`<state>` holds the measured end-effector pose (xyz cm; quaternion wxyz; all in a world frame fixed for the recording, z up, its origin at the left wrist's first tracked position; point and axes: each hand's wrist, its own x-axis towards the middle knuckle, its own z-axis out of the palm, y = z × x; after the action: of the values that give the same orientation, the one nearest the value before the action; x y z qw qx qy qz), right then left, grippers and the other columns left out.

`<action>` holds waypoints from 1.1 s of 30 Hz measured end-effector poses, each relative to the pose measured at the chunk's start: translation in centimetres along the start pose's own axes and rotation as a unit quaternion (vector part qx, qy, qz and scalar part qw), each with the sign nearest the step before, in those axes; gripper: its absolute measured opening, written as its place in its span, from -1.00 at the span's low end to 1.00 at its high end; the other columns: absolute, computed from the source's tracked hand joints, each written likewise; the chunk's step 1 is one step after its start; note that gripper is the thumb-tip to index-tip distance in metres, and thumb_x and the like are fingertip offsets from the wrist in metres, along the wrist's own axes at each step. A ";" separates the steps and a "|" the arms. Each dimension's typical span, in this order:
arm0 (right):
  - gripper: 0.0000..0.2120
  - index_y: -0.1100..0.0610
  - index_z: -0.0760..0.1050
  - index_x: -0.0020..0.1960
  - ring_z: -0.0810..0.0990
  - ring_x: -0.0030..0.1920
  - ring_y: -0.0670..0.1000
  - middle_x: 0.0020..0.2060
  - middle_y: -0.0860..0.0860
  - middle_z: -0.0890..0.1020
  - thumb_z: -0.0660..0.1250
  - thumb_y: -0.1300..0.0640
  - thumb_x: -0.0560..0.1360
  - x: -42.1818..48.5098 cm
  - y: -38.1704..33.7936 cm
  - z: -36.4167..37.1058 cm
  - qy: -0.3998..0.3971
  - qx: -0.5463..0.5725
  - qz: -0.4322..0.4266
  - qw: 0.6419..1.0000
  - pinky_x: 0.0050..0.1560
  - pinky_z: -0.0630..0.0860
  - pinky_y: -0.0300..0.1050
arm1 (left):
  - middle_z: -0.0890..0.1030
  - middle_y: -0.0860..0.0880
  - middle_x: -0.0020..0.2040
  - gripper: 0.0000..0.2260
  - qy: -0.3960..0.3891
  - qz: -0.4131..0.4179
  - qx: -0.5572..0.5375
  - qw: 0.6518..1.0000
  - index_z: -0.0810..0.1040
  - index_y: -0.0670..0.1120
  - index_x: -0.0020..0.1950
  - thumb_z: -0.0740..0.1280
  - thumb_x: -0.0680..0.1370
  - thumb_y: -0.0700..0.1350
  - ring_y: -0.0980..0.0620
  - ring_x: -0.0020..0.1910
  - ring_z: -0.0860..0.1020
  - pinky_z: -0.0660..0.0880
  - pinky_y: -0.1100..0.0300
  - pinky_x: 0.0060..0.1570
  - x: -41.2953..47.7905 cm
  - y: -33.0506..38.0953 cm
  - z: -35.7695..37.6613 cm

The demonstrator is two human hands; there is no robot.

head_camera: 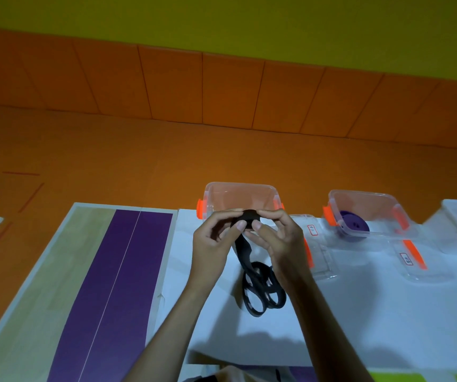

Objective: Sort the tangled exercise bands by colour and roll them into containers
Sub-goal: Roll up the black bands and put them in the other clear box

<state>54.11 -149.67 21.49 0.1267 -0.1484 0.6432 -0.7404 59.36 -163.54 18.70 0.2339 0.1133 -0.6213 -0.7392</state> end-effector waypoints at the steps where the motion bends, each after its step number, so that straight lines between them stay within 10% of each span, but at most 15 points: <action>1: -0.88 0.34 0.54 0.13 0.74 0.11 0.01 -0.02 -0.31 0.72 0.38 0.36 0.60 0.0 0.1 0.0 0.000 -0.006 -0.001 1.000 0.16 0.68 0.04 | 0.74 -0.04 0.09 -0.85 0.011 0.001 -0.009 1.000 0.70 -0.16 0.14 0.47 0.57 -0.24 -0.02 0.16 0.68 0.59 0.15 0.18 0.0 0.1 0.0; 5: -0.86 0.25 0.61 0.01 0.74 0.11 0.03 0.01 0.03 0.76 0.53 0.28 0.51 0.6 0.7 -1.0 0.005 -0.102 -0.024 0.995 0.20 0.66 0.06 | 0.74 -0.09 0.03 -0.90 0.011 0.031 -0.010 0.999 0.69 -0.24 0.04 0.49 0.54 -0.31 -0.03 0.10 0.70 0.57 0.23 0.09 -0.2 0.7 0.3; 11: -0.72 0.10 0.66 0.13 0.74 0.13 0.00 0.05 0.02 0.77 0.55 0.32 0.47 0.9 0.3 -1.2 0.033 -0.070 -0.047 0.996 0.13 0.64 -0.15 | 0.72 -0.04 0.14 -0.90 0.009 0.042 0.001 0.999 0.74 -0.17 0.00 0.54 0.49 -0.27 -0.06 0.24 0.66 0.58 0.12 0.23 -0.6 0.1 0.2; 17: -0.93 0.11 0.67 0.01 0.72 0.19 0.08 0.10 0.06 0.75 0.50 0.23 0.54 0.4 0.5 -0.4 0.038 0.030 -0.003 0.999 0.17 0.65 0.01 | 0.72 -0.01 0.11 -0.80 0.013 0.047 0.014 0.999 0.76 -0.01 0.09 0.54 0.49 -0.21 0.00 0.19 0.66 0.58 0.19 0.17 -0.1 1.1 0.6; 23: -0.91 0.14 0.64 -0.08 0.73 0.12 0.05 0.07 0.00 0.77 0.52 0.27 0.52 1.1 0.1 -1.1 0.016 -0.097 -0.055 0.994 0.05 0.63 0.06 | 0.72 0.00 0.05 -0.89 0.031 0.066 0.020 0.997 0.64 -0.08 0.10 0.47 0.59 -0.22 -0.08 0.13 0.68 0.61 0.03 0.16 0.0 1.7 1.3; 33: -0.79 0.10 0.62 0.17 0.69 0.21 0.13 0.11 0.09 0.72 0.49 0.20 0.55 1.4 -0.6 -0.3 -0.004 0.013 -0.029 0.999 0.17 0.65 0.11 | 0.66 0.01 0.20 -0.78 0.028 0.084 0.018 0.996 0.72 -0.03 0.20 0.44 0.58 -0.21 -0.04 0.31 0.59 0.54 0.18 0.23 0.0 1.9 1.4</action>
<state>52.71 -149.83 22.16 0.1096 -0.1678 0.6285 -0.7516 59.06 -162.55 20.82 0.3103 0.0857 -0.6348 -0.7024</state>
